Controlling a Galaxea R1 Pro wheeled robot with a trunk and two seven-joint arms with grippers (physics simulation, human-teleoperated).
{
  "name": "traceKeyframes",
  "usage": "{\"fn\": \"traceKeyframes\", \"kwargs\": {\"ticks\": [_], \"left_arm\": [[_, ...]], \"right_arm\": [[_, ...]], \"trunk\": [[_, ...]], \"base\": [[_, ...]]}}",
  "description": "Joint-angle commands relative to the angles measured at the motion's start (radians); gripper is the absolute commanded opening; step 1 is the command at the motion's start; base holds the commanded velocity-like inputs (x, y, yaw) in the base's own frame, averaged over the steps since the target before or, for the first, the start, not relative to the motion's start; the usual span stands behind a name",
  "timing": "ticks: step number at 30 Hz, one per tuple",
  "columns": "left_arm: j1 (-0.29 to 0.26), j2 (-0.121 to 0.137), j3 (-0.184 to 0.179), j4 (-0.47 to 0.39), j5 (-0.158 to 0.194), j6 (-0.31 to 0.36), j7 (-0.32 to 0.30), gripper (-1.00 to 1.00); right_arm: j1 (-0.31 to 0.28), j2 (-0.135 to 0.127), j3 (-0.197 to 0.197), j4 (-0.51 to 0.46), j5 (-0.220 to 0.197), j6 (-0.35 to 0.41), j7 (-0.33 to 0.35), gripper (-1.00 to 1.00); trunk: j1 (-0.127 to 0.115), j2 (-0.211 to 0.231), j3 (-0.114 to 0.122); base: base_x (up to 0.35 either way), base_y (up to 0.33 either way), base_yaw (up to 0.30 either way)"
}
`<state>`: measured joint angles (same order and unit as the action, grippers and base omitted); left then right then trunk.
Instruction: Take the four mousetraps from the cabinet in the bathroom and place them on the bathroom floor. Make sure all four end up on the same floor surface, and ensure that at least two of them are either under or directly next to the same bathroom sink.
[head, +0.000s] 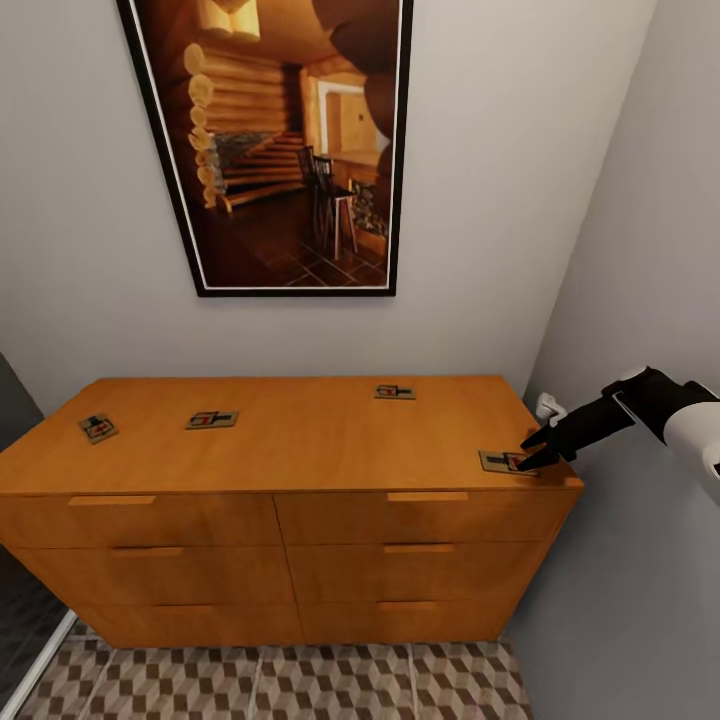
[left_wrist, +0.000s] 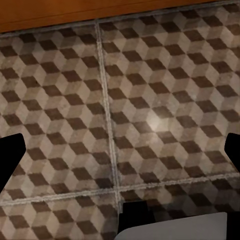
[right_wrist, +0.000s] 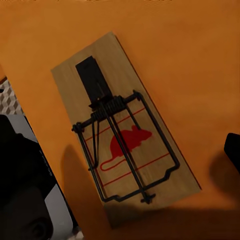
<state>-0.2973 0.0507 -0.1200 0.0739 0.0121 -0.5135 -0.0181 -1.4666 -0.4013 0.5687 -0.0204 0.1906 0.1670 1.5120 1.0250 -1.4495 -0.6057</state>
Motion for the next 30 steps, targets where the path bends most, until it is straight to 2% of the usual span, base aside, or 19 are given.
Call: {"fn": "traceKeyframes", "kwargs": {"ticks": [1, 30], "left_arm": [[-0.002, 0.0, -0.004, 0.004, 0.002, -0.007, -0.002, 1.0], [-0.002, 0.0, -0.004, 0.003, 0.002, -0.007, -0.003, 1.0]], "right_arm": [[0.0, -0.001, -0.004, -0.002, 0.01, 0.01, 0.004, 1.0], [0.0, -0.001, -0.003, -0.001, 0.01, 0.009, -0.001, 1.0]], "trunk": [[0.0, -0.001, -0.001], [0.0, -0.001, -0.001]], "base": [[0.0, 0.0, 0.0], [0.0, 0.0, 0.0]]}}
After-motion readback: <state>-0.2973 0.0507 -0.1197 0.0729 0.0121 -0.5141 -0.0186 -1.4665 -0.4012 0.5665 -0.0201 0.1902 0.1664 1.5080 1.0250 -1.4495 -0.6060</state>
